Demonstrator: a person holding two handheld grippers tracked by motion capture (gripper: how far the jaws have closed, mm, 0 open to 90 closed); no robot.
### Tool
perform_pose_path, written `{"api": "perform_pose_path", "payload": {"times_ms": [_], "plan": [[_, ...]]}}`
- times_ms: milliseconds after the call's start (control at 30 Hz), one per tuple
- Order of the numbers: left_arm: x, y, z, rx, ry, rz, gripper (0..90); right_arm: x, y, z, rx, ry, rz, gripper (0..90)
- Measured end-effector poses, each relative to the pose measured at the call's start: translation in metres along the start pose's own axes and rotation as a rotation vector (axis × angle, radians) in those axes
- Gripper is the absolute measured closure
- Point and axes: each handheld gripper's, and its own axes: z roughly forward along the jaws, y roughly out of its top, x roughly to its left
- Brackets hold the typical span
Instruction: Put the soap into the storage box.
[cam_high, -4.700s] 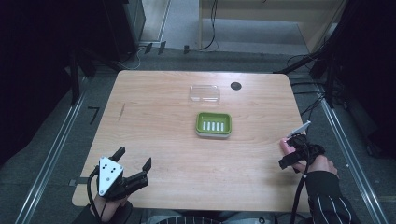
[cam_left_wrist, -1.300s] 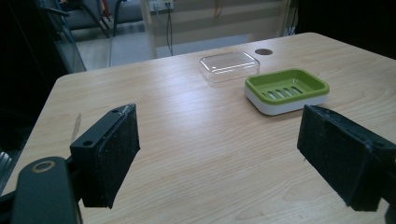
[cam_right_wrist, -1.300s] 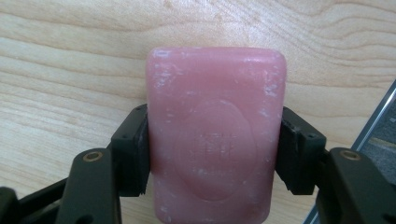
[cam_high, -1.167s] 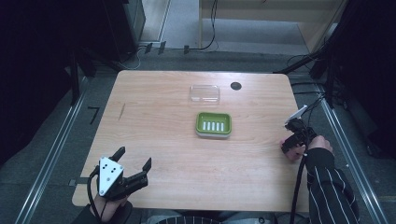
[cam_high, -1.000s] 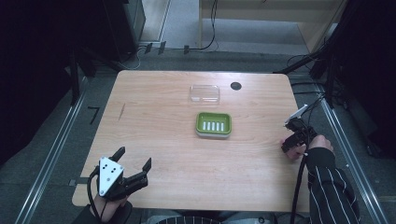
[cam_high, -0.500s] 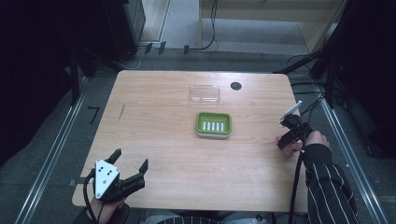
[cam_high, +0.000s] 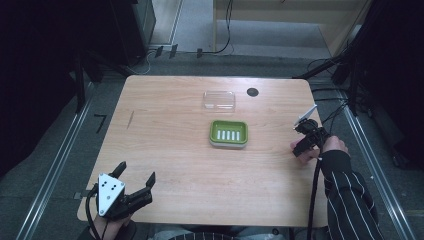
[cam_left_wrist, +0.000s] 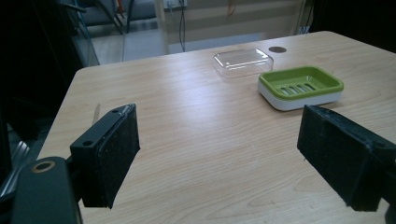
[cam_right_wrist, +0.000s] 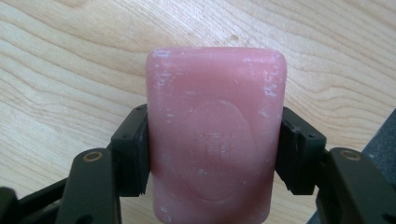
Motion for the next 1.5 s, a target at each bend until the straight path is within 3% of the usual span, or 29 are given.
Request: {"api": "perform_pose_path", "payload": {"times_ms": [200, 967, 1500], "plan": [[0.000, 0.000, 0.000, -0.001, 0.000, 0.000, 13.3, 0.003, 0.005, -0.004, -0.006, -0.004, -0.029, 39.0], [0.000, 0.000, 0.000, 0.001, 0.002, -0.001, 13.4, 0.038, 0.040, -0.018, -0.032, -0.009, -0.198, 39.0], [0.000, 0.000, 0.000, 0.002, 0.001, -0.001, 13.4, 0.054, 0.054, -0.025, -0.047, -0.005, -0.271, 39.0]]}}
